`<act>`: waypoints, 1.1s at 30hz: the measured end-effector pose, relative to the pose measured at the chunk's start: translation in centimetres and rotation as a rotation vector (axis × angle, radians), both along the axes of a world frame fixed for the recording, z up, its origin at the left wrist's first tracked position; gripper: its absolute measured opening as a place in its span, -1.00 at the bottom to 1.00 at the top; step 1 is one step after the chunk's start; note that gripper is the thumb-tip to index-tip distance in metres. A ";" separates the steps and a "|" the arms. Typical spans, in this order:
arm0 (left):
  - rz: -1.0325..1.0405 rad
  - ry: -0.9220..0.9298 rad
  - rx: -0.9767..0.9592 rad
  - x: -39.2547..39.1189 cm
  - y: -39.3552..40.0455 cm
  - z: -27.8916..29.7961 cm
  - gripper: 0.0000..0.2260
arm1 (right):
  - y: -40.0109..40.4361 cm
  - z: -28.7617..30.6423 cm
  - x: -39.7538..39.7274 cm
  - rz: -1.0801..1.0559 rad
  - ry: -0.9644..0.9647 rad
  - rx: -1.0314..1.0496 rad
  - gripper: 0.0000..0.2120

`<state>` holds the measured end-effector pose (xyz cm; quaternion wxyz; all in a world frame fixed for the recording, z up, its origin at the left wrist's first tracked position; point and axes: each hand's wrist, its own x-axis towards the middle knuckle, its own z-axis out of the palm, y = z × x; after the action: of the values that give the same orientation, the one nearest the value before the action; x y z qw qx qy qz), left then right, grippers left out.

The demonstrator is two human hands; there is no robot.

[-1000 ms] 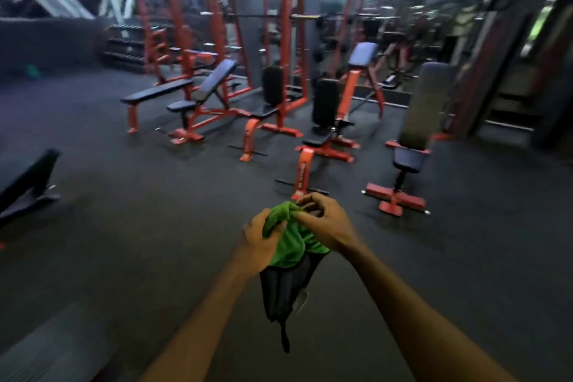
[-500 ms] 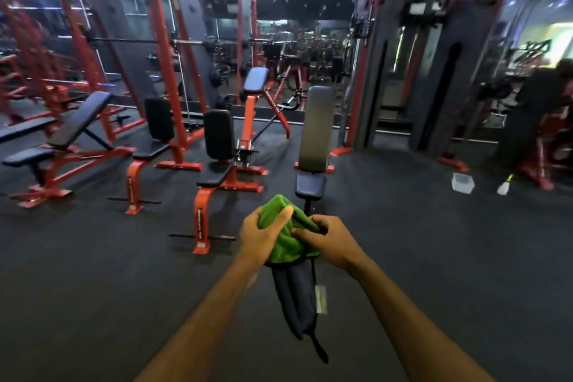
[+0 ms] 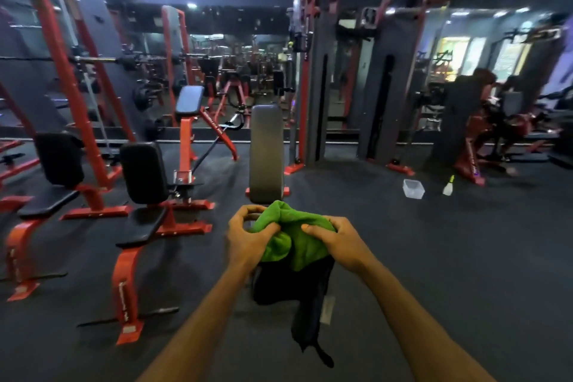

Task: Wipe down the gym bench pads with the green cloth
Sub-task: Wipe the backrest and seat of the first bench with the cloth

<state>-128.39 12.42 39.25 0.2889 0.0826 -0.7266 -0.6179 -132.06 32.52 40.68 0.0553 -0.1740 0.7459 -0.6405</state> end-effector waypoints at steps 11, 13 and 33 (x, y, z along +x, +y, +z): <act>-0.197 -0.085 0.228 -25.3 1.5 0.4 -0.80 | 1.2 1.9 -20.4 -0.281 0.074 -0.043 -0.78; -0.211 -0.106 0.305 -29.9 2.3 -0.4 -0.70 | 2.3 1.4 -24.2 -0.268 0.047 -0.020 -0.75; -0.445 -0.222 0.599 -71.8 3.0 0.7 -0.46 | 6.8 2.0 -72.7 -0.005 0.100 0.134 -0.93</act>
<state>-200.18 15.41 39.92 0.0305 0.0702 -0.5409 -0.8376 -204.73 39.33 42.68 0.0280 -0.1996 0.7895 -0.5797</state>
